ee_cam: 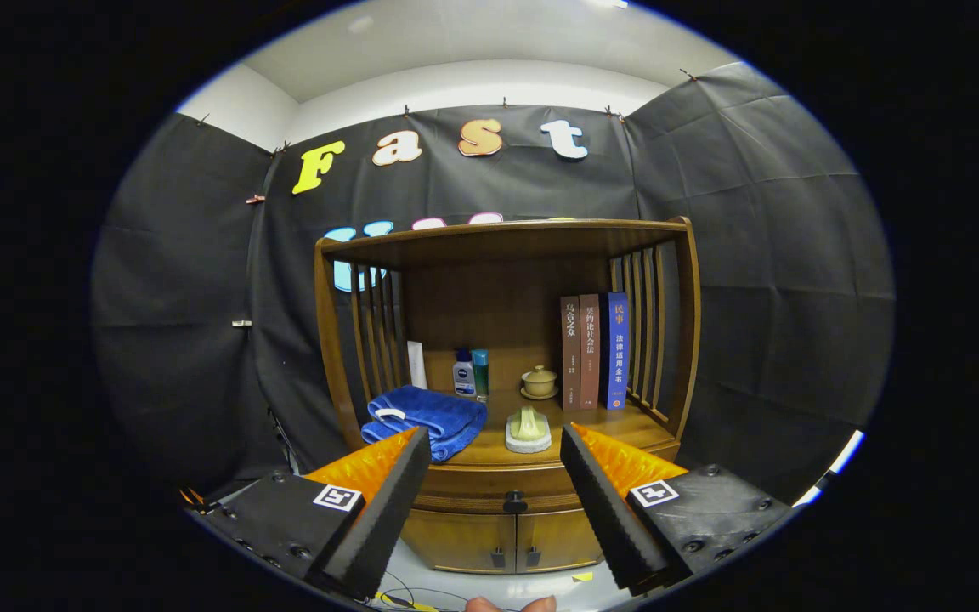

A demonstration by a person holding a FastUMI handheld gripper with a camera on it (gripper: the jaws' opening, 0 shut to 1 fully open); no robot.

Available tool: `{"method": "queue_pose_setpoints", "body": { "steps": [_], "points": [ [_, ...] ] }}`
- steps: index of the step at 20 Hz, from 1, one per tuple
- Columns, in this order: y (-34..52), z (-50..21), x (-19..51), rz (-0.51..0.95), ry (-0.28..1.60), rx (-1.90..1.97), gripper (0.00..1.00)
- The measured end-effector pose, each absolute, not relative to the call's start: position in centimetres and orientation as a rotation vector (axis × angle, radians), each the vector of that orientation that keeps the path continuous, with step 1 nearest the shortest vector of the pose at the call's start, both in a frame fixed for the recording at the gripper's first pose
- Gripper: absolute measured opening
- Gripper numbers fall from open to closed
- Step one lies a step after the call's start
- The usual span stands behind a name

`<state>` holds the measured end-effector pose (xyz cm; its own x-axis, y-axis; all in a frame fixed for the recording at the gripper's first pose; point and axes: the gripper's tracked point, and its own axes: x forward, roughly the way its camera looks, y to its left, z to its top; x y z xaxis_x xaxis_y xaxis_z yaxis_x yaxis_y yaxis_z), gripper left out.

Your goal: Pull open the drawer, take out the items inside it, and place them on the countertop above the cabinet.

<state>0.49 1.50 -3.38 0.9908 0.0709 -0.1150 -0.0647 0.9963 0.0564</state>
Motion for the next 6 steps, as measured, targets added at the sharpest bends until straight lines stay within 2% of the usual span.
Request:
{"method": "queue_pose_setpoints", "body": {
  "steps": [6],
  "points": [
    [1.74,-3.63,0.46,0.079,0.125,0.052,0.99]
  ]
}}
